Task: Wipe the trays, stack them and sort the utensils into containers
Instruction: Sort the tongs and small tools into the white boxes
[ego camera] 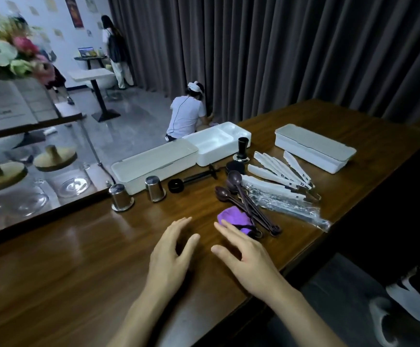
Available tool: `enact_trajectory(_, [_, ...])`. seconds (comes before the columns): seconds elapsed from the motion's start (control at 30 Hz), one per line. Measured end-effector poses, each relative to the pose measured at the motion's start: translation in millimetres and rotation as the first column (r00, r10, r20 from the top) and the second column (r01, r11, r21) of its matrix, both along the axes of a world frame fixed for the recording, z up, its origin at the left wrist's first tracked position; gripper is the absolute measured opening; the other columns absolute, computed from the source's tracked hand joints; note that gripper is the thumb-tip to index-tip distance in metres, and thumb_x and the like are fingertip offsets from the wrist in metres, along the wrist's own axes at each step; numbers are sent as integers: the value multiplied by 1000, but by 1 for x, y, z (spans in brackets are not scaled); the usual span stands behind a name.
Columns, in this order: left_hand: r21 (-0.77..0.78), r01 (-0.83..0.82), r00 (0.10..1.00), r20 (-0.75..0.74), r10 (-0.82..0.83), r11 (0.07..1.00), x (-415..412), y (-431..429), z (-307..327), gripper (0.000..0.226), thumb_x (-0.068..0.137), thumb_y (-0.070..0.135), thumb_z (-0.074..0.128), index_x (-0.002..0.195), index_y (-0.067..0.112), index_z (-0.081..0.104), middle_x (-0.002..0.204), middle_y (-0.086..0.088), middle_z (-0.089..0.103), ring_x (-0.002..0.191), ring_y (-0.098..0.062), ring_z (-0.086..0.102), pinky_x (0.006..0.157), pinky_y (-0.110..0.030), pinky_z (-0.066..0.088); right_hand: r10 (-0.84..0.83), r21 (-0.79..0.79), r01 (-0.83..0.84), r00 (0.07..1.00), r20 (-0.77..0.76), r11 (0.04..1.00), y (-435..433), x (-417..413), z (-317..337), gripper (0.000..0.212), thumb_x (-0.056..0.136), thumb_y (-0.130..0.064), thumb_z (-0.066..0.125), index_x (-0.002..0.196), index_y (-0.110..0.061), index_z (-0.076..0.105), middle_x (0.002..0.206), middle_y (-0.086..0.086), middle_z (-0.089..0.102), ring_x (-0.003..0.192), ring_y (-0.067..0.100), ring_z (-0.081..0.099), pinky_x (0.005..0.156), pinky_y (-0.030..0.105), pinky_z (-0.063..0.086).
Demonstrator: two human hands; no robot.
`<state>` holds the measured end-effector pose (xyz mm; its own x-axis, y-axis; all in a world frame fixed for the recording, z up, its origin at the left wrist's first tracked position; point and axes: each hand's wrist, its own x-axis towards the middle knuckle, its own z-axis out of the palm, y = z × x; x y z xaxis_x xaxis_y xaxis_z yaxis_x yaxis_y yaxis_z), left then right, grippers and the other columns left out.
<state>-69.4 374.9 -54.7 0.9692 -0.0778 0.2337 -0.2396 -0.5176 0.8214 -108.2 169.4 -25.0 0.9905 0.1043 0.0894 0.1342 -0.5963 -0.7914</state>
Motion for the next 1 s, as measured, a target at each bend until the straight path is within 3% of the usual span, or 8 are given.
enact_trajectory(0.2, [-20,-129,992,-7,129,991,2,-16,2,45,90,57,57,133,43,59,136,25,59,130,5,51,109,-34,46,175,81,-171,983,-46,982,-16,18,5,67,84,-77,51,145,-50,43,154,-34,28,139,-17,28,119,25,31])
enact_trajectory(0.37, [-50,-284,959,-24,283,958,1,-45,6,42,93,50,61,134,41,60,133,27,61,125,7,54,105,-28,47,407,261,-370,907,-105,891,-38,39,21,57,87,-66,59,140,-52,44,153,-32,29,134,-18,35,110,13,35])
enact_trajectory(0.6, [-72,-443,896,-30,442,893,1,-51,15,37,95,41,67,131,42,62,128,30,62,124,9,53,105,-26,45,515,353,-458,853,-83,816,-50,80,34,59,93,-45,61,148,-29,47,154,-21,36,130,-25,31,98,1,34])
enact_trajectory(0.73, [-56,-475,878,29,477,878,34,-28,34,44,93,49,63,135,37,60,133,27,61,128,9,52,108,-26,43,513,315,-482,858,-17,818,-32,115,37,63,90,-52,59,148,-30,47,153,-23,37,133,-23,31,103,2,31])
enact_trajectory(0.87, [-69,-517,851,58,521,853,81,-10,57,52,93,52,63,140,30,56,138,16,59,130,-3,52,111,-32,42,417,222,-411,909,22,884,-16,164,37,62,86,-64,57,143,-38,53,152,-21,44,137,-12,35,115,17,29])
enact_trajectory(0.93, [-45,-517,852,68,519,855,103,-4,68,58,97,48,64,148,26,49,149,8,52,138,-7,45,116,-33,37,342,177,-345,939,46,922,-11,190,42,59,88,-59,61,142,-34,55,150,-14,48,137,-5,39,112,16,29])
enact_trajectory(1.0, [10,-504,862,54,503,863,121,2,76,64,98,48,63,153,24,42,159,5,40,147,-8,33,119,-30,29,272,135,-276,961,54,952,-8,214,49,56,92,-52,62,143,-29,55,146,-8,54,137,5,44,113,23,34])
